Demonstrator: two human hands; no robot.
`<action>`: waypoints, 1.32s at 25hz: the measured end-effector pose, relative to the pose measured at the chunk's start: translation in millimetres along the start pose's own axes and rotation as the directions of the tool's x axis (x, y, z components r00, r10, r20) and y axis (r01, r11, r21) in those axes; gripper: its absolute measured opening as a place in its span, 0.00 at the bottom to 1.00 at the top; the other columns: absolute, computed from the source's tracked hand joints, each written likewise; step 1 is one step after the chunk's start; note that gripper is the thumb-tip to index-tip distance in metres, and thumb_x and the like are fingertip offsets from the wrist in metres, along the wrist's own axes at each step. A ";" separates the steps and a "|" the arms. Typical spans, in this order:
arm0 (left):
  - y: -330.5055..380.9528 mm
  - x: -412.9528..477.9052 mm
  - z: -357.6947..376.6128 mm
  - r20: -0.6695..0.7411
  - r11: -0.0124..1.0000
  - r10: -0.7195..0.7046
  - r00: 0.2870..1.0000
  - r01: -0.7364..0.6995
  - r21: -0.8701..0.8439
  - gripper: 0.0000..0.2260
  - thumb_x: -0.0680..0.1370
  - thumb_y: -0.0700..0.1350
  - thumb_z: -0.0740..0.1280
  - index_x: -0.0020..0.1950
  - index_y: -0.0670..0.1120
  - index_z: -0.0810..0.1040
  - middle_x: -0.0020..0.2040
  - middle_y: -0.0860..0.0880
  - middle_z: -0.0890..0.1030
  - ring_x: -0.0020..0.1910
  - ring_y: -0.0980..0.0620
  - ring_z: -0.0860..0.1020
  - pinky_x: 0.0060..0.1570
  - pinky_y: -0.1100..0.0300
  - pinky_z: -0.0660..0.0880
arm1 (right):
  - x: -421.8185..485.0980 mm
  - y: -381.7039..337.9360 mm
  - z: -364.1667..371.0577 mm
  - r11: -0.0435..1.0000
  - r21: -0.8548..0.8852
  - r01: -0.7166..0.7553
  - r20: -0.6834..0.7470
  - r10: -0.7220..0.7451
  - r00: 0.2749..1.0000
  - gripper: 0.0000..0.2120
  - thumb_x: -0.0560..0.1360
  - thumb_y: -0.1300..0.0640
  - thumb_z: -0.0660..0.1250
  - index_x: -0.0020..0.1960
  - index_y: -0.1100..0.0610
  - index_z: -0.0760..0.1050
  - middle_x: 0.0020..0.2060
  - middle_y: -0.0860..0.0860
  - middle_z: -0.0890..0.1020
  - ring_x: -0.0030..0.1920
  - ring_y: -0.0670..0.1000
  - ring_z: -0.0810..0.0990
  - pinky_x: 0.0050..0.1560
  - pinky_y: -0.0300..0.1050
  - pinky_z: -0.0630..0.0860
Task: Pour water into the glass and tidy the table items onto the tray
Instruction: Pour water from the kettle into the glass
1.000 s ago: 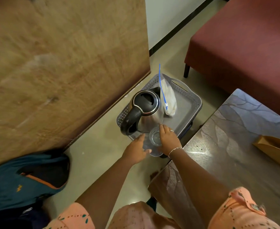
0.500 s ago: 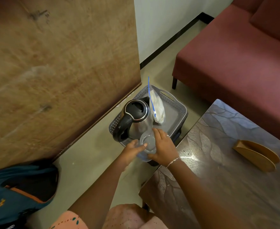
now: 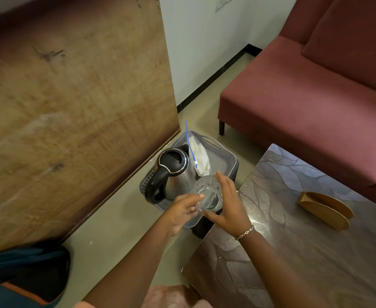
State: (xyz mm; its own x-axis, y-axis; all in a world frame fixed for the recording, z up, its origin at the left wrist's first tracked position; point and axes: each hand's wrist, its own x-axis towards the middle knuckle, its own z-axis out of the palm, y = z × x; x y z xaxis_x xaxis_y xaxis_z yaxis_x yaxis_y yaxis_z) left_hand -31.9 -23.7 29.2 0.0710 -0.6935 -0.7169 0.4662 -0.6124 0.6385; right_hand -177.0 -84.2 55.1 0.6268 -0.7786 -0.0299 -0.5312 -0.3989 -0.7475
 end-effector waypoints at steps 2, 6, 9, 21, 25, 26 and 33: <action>8.0 -2.3 8.2 0.020 0.998 -0.007 1.000 0.006 0.058 0.36 0.61 0.56 0.75 0.65 0.41 0.72 0.60 0.42 0.77 0.59 0.47 0.75 0.63 0.56 0.70 | -1.1 1.5 -5.1 0.999 0.011 -0.030 -0.042 0.030 0.999 0.46 0.63 0.46 0.73 0.73 0.59 0.53 0.68 0.55 0.64 0.67 0.51 0.65 0.61 0.41 0.68; 40.4 11.4 28.6 -0.073 0.975 0.151 0.986 -0.136 0.178 0.27 0.76 0.54 0.65 0.72 0.48 0.63 0.68 0.48 0.69 0.66 0.52 0.68 0.66 0.57 0.61 | -8.9 12.8 -13.7 0.997 -0.011 -0.076 -0.101 0.075 0.992 0.46 0.62 0.54 0.77 0.72 0.60 0.55 0.68 0.56 0.65 0.67 0.54 0.66 0.62 0.41 0.66; 66.5 44.5 43.5 -0.139 0.917 0.257 0.956 -0.195 0.348 0.30 0.76 0.54 0.65 0.74 0.47 0.59 0.74 0.45 0.61 0.72 0.49 0.62 0.64 0.60 0.61 | -23.9 19.9 -20.5 0.994 -0.030 -0.102 -0.084 0.099 0.992 0.47 0.62 0.53 0.77 0.72 0.59 0.55 0.69 0.56 0.65 0.68 0.53 0.65 0.61 0.41 0.66; 91.9 87.6 132.3 -0.086 0.829 0.214 0.973 -0.134 0.542 0.33 0.77 0.55 0.63 0.74 0.38 0.56 0.74 0.43 0.60 0.72 0.45 0.62 0.69 0.53 0.61 | -57.8 45.1 -46.5 0.976 -0.081 -0.201 -0.131 0.189 0.973 0.48 0.60 0.48 0.74 0.72 0.58 0.55 0.68 0.55 0.66 0.67 0.51 0.65 0.61 0.38 0.62; 84.9 80.2 130.9 -0.020 0.749 0.299 0.954 -0.222 0.625 0.29 0.78 0.53 0.63 0.73 0.40 0.59 0.75 0.43 0.58 0.73 0.46 0.60 0.69 0.55 0.60 | -60.1 45.4 -53.7 0.971 -0.088 -0.221 -0.144 0.207 0.968 0.48 0.60 0.49 0.75 0.72 0.59 0.55 0.67 0.55 0.66 0.63 0.44 0.62 0.56 0.24 0.57; 81.2 77.4 124.7 -0.016 0.711 0.342 0.940 -0.247 0.658 0.29 0.77 0.52 0.64 0.73 0.41 0.58 0.76 0.44 0.56 0.74 0.47 0.58 0.70 0.55 0.58 | -60.6 44.9 -54.4 0.972 -0.090 -0.217 -0.148 0.203 0.968 0.48 0.60 0.48 0.75 0.72 0.59 0.55 0.68 0.55 0.65 0.64 0.45 0.63 0.57 0.26 0.57; 75.0 50.5 39.4 -0.064 0.528 0.643 0.763 -0.381 0.759 0.34 0.73 0.50 0.70 0.74 0.42 0.59 0.76 0.43 0.57 0.76 0.45 0.49 0.73 0.44 0.54 | -59.7 36.4 -53.8 0.971 -0.112 -0.211 -0.145 0.194 0.970 0.47 0.61 0.53 0.78 0.72 0.60 0.56 0.68 0.57 0.65 0.66 0.56 0.67 0.59 0.38 0.62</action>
State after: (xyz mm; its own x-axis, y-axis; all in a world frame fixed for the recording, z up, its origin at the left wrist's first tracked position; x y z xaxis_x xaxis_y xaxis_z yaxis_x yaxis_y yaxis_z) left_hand -28.1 -119.6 51.9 0.4106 -0.8986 -0.1546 -0.4502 -0.3473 0.8226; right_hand -264.5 -78.3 65.3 0.4218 -0.9033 -0.0779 -0.7123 -0.2770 -0.6448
